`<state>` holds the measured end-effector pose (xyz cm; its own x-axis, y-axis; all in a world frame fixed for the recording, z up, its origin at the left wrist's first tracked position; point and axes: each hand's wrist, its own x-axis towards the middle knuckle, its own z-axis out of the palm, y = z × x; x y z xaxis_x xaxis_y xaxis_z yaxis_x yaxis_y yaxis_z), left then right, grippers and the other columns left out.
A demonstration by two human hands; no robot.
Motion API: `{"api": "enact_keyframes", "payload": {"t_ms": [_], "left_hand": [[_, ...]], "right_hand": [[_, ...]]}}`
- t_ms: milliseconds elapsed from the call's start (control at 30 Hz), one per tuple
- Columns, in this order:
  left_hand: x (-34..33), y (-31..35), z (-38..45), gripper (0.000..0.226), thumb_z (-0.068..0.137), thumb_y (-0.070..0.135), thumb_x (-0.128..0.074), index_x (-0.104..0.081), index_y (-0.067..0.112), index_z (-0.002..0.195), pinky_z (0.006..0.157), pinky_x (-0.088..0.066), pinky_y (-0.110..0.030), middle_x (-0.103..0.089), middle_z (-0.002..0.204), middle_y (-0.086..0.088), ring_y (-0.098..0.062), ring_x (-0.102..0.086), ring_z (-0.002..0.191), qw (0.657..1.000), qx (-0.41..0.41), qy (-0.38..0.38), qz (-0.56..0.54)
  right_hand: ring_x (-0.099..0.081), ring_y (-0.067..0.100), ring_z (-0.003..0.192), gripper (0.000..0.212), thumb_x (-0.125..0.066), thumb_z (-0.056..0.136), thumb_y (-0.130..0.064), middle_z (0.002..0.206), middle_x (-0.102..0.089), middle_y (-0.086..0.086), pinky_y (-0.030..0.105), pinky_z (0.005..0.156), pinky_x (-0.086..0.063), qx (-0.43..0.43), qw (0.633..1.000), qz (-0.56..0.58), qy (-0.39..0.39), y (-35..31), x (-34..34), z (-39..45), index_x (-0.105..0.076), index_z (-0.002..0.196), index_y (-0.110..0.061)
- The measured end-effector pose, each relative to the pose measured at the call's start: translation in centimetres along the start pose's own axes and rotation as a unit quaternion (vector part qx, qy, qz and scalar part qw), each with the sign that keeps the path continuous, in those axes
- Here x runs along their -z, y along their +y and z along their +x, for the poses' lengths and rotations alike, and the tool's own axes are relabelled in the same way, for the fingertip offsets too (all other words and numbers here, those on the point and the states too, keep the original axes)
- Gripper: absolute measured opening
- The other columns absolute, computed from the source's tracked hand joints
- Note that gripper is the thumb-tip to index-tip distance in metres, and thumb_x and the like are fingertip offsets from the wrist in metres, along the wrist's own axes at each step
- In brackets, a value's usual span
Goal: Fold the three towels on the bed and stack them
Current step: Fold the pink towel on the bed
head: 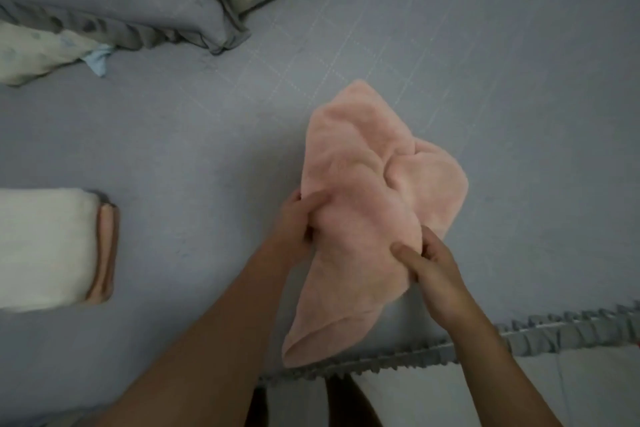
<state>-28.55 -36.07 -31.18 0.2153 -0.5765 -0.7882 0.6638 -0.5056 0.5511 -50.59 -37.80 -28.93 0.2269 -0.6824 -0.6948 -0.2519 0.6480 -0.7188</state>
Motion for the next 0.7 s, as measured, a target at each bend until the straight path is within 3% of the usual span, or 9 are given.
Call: {"api": "enact_keyframes", "payload": {"t_ms": [100,167,267,333,433,533,633,700], "left_hand": [[-0.1,-1.0,-2.9,0.029,0.085,0.006,-0.065,-0.068,0.003,0.114,0.095,-0.055,-0.042,-0.073,0.110,-0.014,-0.033,-0.066,0.107,0.998,0.017,-0.014,0.061],[0.8,-1.1,-5.6,0.041,0.080,0.022,-0.071,-0.069,0.001,0.116,0.096,-0.053,-0.045,-0.071,0.116,-0.017,-0.034,-0.065,0.112,0.997,0.061,-0.022,0.045],[3.4,-0.1,-9.2,0.048,0.086,0.042,-0.061,-0.070,0.008,0.119,0.085,-0.057,-0.038,-0.069,0.122,-0.016,-0.029,-0.067,0.110,0.986,0.131,-0.091,-0.052],[4.6,1.6,-11.2,0.057,0.085,0.040,-0.061,-0.062,0.004,0.128,0.089,-0.054,-0.041,-0.064,0.128,-0.020,-0.032,-0.064,0.114,0.978,0.133,-0.138,-0.076],[4.9,4.3,-13.7,0.054,0.085,0.030,-0.052,-0.061,-0.001,0.128,0.097,-0.051,-0.042,-0.063,0.128,-0.022,-0.032,-0.061,0.118,0.979,0.077,-0.172,-0.079],[5.5,7.4,-16.5,0.044,0.069,0.026,-0.066,-0.071,0.003,0.107,0.079,-0.056,-0.037,-0.070,0.104,-0.017,-0.030,-0.069,0.092,0.977,0.020,-0.165,-0.135],[6.9,8.9,-18.5,0.035,0.053,0.018,-0.081,-0.074,0.007,0.085,0.066,-0.060,-0.035,-0.074,0.083,-0.010,-0.026,-0.072,0.076,0.955,-0.014,-0.211,-0.206],[6.9,8.0,-19.1,0.040,0.050,0.022,-0.089,-0.079,0.009,0.086,0.066,-0.062,-0.039,-0.078,0.088,-0.010,-0.024,-0.074,0.080,0.966,-0.008,-0.199,-0.165]], "right_hand": [[-0.065,0.028,0.107,0.025,-0.056,0.094,-0.034,0.111,-0.072,0.010,0.049,0.095,-0.052,-0.093,0.988,0.053,0.116,0.9,1.7,-0.1,-0.072,0.104,-0.018],[-0.064,0.028,0.102,0.020,-0.054,0.095,-0.022,0.106,-0.072,0.010,0.041,0.081,-0.053,-0.096,0.978,0.103,0.152,0.4,1.5,-0.6,-0.072,0.099,-0.016],[-0.064,0.023,0.091,0.018,-0.051,0.097,-0.007,0.095,-0.074,0.007,0.035,0.076,-0.052,-0.092,0.977,0.158,0.105,-1.6,0.2,-1.9,-0.068,0.100,-0.012],[-0.063,0.021,0.082,0.018,-0.050,0.097,-0.004,0.089,-0.073,0.007,0.035,0.074,-0.051,-0.095,0.976,0.185,0.060,-3.6,-1.1,-3.1,-0.065,0.097,-0.014],[-0.060,0.023,0.081,0.016,-0.045,0.098,-0.001,0.092,-0.064,0.014,0.037,0.076,-0.052,-0.081,0.969,0.233,0.006,-7.6,-3.3,-5.5,-0.057,0.095,-0.012],[-0.068,0.021,0.075,0.018,-0.044,0.098,0.001,0.086,-0.069,0.013,0.033,0.067,-0.060,-0.033,0.954,0.297,-0.016,-11.5,-4.3,-8.2,-0.056,0.094,-0.012],[-0.070,0.023,0.090,0.017,-0.054,0.092,-0.014,0.101,-0.071,0.010,0.035,0.076,-0.058,0.027,0.944,0.317,-0.093,-13.8,-4.2,-10.3,-0.062,0.108,-0.012],[-0.067,0.023,0.107,0.038,-0.058,0.089,-0.034,0.119,-0.069,0.007,0.036,0.083,-0.056,0.014,0.965,0.234,-0.113,-13.9,-4.8,-11.0,-0.062,0.121,-0.013]]}}
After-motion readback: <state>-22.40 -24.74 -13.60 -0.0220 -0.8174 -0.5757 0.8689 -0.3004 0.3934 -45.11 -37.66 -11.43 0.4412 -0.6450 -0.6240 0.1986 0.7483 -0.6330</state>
